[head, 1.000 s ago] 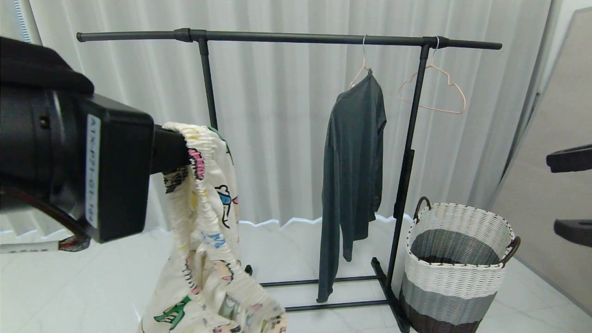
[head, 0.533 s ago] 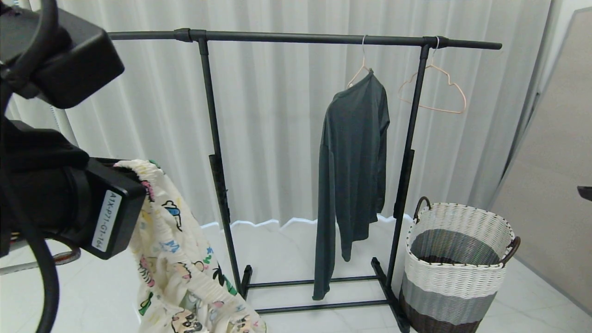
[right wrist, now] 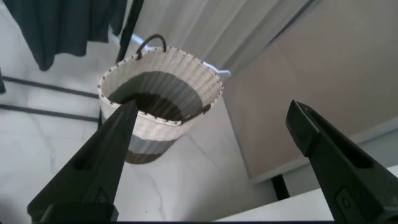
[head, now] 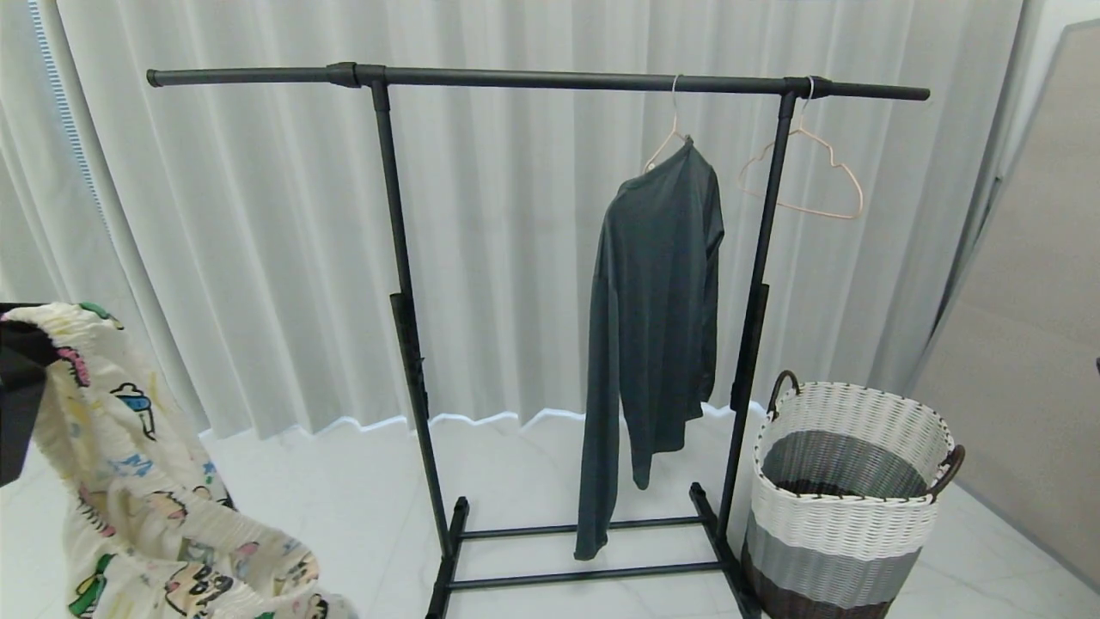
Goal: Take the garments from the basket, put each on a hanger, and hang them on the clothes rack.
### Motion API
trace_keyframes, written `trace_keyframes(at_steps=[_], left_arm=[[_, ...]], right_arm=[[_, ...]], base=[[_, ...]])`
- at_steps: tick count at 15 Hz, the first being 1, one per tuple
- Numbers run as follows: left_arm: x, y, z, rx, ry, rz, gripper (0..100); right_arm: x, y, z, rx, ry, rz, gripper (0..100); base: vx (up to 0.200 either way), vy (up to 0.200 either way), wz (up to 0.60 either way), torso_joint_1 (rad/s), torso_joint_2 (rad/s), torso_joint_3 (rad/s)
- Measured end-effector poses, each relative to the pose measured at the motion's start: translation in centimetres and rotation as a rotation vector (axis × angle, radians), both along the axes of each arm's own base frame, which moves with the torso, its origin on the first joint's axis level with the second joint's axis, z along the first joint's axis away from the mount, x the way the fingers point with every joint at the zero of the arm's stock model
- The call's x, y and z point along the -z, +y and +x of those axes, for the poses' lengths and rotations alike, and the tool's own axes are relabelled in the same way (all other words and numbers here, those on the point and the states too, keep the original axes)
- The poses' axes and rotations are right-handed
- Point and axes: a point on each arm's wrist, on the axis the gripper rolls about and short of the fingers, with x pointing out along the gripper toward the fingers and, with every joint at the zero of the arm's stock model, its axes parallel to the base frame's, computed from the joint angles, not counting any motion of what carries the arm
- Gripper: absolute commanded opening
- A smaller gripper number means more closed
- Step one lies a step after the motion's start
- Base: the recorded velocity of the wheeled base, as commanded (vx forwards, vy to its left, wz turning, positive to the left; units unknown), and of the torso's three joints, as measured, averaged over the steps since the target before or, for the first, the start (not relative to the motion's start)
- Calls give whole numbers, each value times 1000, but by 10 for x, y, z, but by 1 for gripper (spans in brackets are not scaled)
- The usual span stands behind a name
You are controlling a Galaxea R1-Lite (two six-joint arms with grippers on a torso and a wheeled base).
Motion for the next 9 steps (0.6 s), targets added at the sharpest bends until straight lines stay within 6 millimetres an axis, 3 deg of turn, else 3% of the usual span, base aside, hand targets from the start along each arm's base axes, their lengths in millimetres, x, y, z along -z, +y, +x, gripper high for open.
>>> trace_keyframes(at_steps=[3, 9], left_arm=[[0, 8, -6, -19, -12, -18, 0], [-1, 11, -9, -21, -22, -26, 0]], right_arm=[[-3, 0, 0, 4, -26, 16, 100], [-5, 0, -1, 4, -45, 19, 100]], base=[[0, 0, 0, 222, -219, -268], [0, 0, 0, 162, -587, -220]])
